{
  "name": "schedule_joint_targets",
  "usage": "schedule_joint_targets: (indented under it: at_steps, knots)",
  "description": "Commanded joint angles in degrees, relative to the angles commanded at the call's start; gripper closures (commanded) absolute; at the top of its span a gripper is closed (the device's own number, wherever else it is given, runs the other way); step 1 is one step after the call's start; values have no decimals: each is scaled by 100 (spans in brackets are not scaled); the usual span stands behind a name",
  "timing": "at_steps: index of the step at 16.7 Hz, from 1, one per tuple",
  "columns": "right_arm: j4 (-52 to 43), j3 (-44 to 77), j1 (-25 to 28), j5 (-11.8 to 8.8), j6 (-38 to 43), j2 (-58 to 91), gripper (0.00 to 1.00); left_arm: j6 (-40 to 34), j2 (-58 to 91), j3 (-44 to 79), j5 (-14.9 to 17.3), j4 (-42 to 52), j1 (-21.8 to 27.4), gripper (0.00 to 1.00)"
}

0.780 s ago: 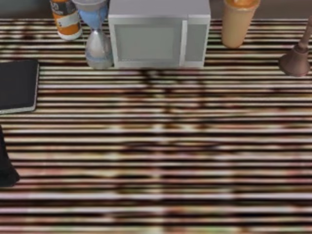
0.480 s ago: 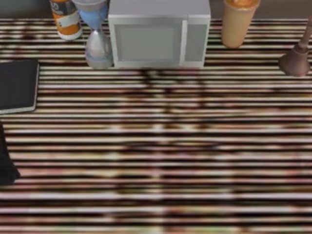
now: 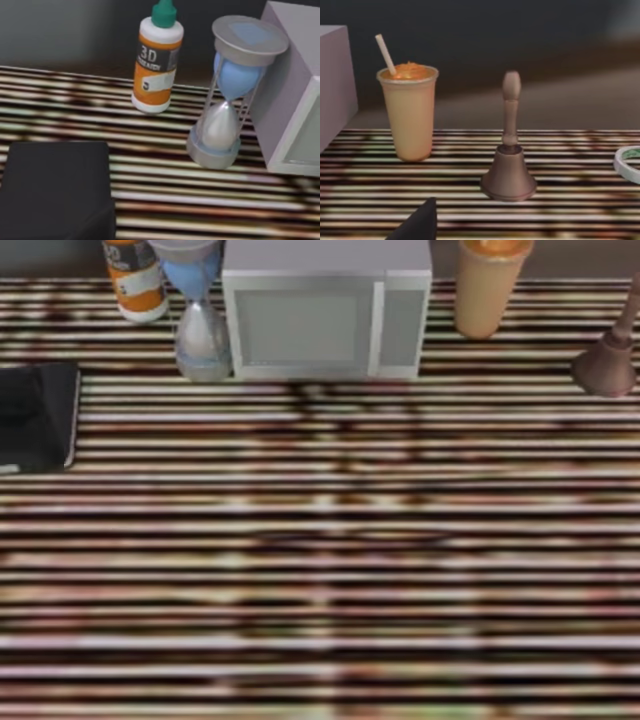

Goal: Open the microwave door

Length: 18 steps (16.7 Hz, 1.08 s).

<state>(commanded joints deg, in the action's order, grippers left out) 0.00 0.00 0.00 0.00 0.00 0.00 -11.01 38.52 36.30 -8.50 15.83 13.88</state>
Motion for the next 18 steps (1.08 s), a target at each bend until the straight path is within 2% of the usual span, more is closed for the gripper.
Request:
schedule_joint_targets:
  at_steps: [10,14,18]
  knots:
    - [0,0,0,0,0,0,0,-1762,6378,5910,-1142,1926,1940,0]
    - [0,0,0,0,0,0,0,-2225,8159,7439,-1481,2597,2506,0]
    - [0,0,0,0,0,0,0,-2460,9021,8194,-1667,2999,2813,0]
